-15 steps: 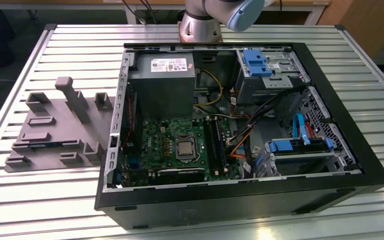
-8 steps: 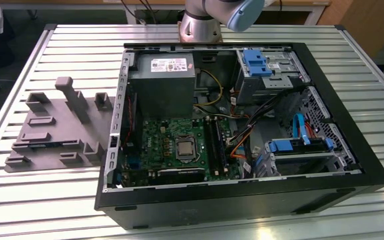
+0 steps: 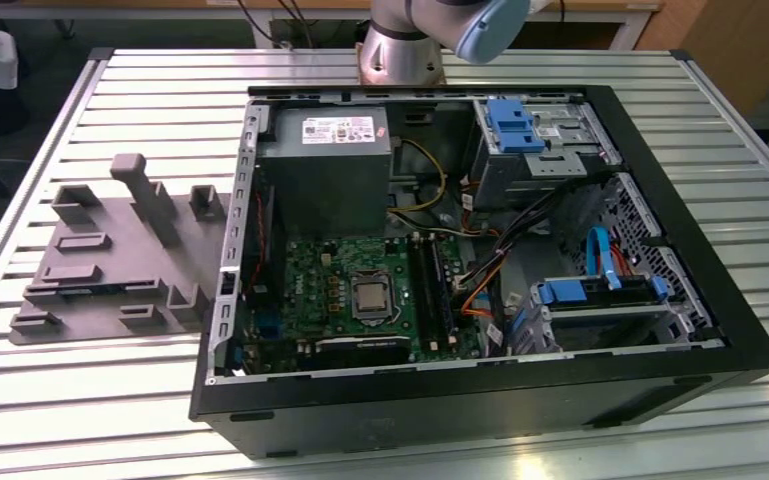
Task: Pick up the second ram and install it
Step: 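Pick up the second ram and move it above second insertion slot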
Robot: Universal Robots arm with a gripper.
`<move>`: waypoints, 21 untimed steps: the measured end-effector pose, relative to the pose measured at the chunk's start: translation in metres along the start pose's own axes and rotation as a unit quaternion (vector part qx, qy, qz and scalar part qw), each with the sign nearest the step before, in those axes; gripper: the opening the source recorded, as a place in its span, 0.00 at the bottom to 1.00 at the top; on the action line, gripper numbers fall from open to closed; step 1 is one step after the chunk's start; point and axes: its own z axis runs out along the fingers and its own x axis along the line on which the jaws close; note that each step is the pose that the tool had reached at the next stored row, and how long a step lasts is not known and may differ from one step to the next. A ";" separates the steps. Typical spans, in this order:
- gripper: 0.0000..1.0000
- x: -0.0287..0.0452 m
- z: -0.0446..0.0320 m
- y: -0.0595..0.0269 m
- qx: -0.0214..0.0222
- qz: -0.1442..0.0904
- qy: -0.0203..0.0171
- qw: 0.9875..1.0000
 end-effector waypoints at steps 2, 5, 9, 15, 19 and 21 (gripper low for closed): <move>0.47 0.0008 0.0036 -0.0005 0.000 0.000 0.000 1.000; 0.47 0.0011 0.0088 -0.0029 0.000 0.000 0.000 1.000; 0.47 0.0008 0.0163 -0.0088 0.000 0.000 0.000 1.000; 0.47 0.0006 0.0208 -0.0109 0.000 0.000 0.000 1.000; 0.47 0.0007 0.0223 -0.0109 0.000 -0.001 0.000 1.000; 0.47 0.0009 0.0245 -0.0110 0.000 -0.008 0.000 1.000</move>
